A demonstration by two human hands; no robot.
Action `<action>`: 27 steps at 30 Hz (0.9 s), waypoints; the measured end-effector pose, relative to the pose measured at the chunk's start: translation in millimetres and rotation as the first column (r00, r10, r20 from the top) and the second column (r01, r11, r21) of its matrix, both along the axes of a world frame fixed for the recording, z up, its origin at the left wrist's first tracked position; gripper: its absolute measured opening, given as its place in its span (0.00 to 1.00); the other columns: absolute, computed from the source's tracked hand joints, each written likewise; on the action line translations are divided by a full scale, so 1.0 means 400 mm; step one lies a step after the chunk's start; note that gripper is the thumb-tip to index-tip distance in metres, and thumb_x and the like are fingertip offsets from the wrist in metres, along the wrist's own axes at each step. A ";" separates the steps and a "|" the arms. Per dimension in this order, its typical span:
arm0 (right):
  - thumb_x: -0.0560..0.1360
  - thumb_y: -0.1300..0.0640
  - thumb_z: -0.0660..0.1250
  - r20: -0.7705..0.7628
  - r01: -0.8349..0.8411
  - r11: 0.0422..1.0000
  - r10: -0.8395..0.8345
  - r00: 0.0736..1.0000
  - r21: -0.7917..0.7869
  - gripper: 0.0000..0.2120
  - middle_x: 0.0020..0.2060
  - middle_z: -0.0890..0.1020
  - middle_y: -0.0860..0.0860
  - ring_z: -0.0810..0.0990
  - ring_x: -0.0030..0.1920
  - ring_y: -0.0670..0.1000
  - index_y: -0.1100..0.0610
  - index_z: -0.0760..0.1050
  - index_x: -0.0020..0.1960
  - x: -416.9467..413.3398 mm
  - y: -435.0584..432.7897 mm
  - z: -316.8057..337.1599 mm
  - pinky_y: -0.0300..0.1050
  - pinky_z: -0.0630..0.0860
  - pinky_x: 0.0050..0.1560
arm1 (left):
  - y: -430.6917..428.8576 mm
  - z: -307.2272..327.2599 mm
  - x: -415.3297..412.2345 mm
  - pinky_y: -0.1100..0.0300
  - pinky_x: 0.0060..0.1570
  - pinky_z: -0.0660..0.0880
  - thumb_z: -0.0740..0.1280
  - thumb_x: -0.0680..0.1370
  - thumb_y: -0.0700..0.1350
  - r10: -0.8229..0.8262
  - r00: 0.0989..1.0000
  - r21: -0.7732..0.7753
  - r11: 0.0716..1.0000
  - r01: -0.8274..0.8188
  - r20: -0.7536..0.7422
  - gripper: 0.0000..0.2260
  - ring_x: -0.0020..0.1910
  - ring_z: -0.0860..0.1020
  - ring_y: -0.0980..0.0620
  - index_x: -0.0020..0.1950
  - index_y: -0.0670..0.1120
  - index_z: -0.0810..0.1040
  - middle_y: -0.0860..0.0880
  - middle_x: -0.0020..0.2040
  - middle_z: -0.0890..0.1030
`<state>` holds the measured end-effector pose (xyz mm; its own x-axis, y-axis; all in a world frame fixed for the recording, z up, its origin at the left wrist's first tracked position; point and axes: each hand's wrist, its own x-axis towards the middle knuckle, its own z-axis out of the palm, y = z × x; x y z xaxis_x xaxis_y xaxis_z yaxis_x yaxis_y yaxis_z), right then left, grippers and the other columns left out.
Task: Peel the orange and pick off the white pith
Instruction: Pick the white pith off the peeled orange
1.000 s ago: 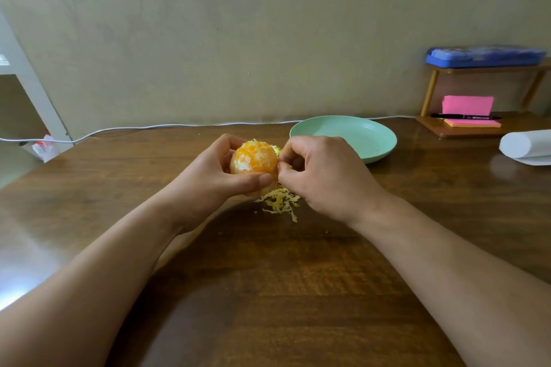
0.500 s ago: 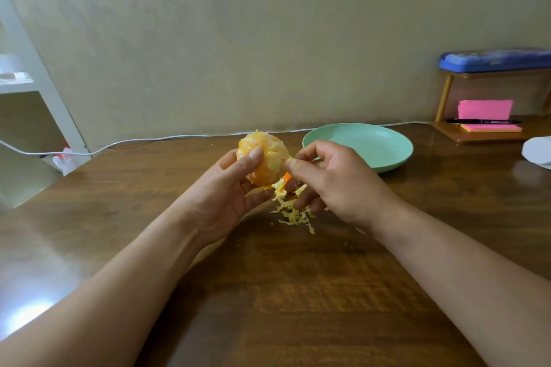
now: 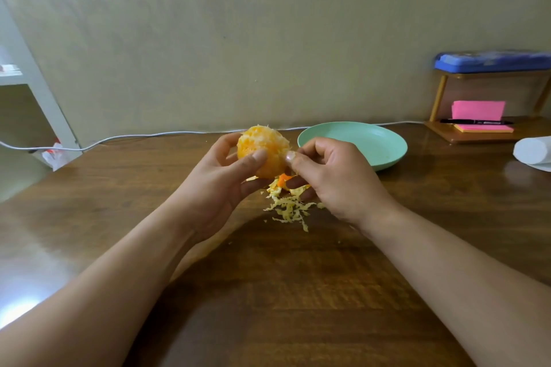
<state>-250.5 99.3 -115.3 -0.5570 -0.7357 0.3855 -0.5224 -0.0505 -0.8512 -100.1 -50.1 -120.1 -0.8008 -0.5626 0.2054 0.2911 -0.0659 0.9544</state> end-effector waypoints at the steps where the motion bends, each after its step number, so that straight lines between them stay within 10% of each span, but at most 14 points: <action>1: 0.82 0.45 0.71 -0.008 0.002 1.000 -0.002 1.000 0.002 0.10 0.42 0.88 0.48 0.88 0.45 0.51 0.51 0.83 0.48 -0.001 0.000 -0.001 0.61 0.86 0.48 | 0.001 0.001 0.001 0.44 0.65 0.81 0.76 0.75 0.44 0.015 1.000 -0.026 1.000 -0.015 0.006 0.30 0.66 0.83 0.39 0.76 0.44 0.72 0.40 0.68 0.83; 15: 0.78 0.53 0.72 -0.196 0.087 0.996 -0.079 0.978 0.036 0.08 0.34 0.84 0.51 0.85 0.38 0.55 0.53 0.81 0.41 -0.003 0.003 -0.006 0.59 0.83 0.39 | 0.031 0.004 0.004 0.44 0.65 0.81 0.81 0.72 0.48 0.149 0.985 -0.382 0.918 -0.106 0.086 0.33 0.63 0.84 0.45 0.75 0.51 0.73 0.46 0.65 0.84; 27: 0.74 0.57 0.72 -0.143 0.073 0.993 -0.086 0.986 -0.097 0.07 0.34 0.83 0.56 0.82 0.39 0.61 0.57 0.80 0.39 -0.006 -0.002 -0.009 0.62 0.81 0.38 | 0.044 0.002 -0.006 0.45 0.64 0.82 0.80 0.72 0.45 0.093 0.995 -0.202 0.976 -0.084 0.035 0.32 0.63 0.85 0.41 0.74 0.48 0.73 0.42 0.64 0.84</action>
